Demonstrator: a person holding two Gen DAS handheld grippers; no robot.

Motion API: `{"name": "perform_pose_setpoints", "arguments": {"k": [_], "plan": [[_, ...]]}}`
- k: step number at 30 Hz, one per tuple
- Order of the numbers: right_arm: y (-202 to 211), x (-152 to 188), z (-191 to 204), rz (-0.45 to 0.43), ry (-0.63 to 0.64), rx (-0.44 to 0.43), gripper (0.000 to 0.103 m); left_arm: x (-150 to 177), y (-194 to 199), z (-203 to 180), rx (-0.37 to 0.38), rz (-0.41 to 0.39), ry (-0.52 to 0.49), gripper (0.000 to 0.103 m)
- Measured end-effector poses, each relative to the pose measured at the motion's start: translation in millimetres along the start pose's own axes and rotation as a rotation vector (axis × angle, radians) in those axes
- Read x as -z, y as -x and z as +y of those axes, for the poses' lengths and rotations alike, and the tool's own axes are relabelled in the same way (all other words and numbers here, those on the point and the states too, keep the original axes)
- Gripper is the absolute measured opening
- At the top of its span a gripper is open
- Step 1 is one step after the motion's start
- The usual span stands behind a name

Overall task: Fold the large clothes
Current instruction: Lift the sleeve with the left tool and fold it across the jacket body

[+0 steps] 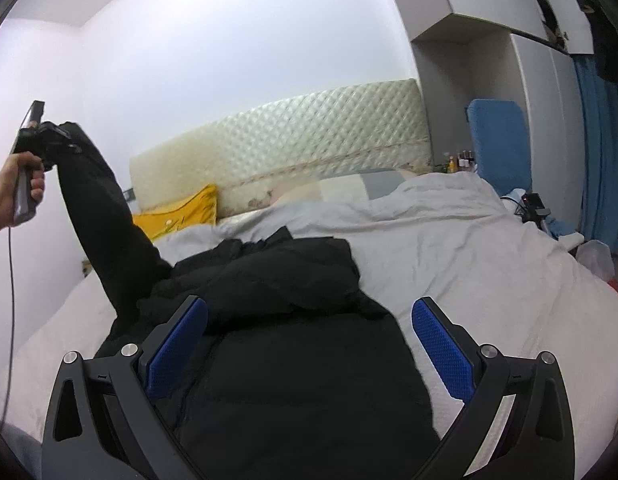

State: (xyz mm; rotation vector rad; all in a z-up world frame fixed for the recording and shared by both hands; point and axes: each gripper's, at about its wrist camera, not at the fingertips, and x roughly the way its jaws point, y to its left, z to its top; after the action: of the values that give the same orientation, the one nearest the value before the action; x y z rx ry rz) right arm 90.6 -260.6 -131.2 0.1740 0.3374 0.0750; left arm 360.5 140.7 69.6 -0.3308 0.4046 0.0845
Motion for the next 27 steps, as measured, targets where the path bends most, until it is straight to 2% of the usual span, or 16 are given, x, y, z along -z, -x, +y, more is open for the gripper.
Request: {"name": "perform_pose_setpoints", "arguments": {"k": [6, 11, 19, 25, 27], "plan": [[7.6, -0.2, -10.5, -0.023, -0.030, -0.003, 0.103, 44.7, -15.3, -76.1, 0.064, 0.046, -0.135, 0.006], [13.2, -1.2, -14.8, -0.049, -0.033, 0.001, 0.103, 85.9, -30.0, -116.4, 0.125, 0.098, -0.166, 0.006], [9.3, 1.9, -24.3, -0.034, -0.062, 0.000, 0.103, 153.5, -60.0, -154.7, 0.174, 0.181, -0.222, 0.006], [-3.0, 3.8, -30.6, -0.008, -0.082, -0.010, 0.103, 206.0, -83.7, -165.8, 0.211, 0.245, -0.201, 0.006], [-6.0, 4.6, -31.8, -0.003, -0.089, -0.011, 0.103, 221.6, -91.6, -168.8, 0.210, 0.264, -0.225, 0.007]]}}
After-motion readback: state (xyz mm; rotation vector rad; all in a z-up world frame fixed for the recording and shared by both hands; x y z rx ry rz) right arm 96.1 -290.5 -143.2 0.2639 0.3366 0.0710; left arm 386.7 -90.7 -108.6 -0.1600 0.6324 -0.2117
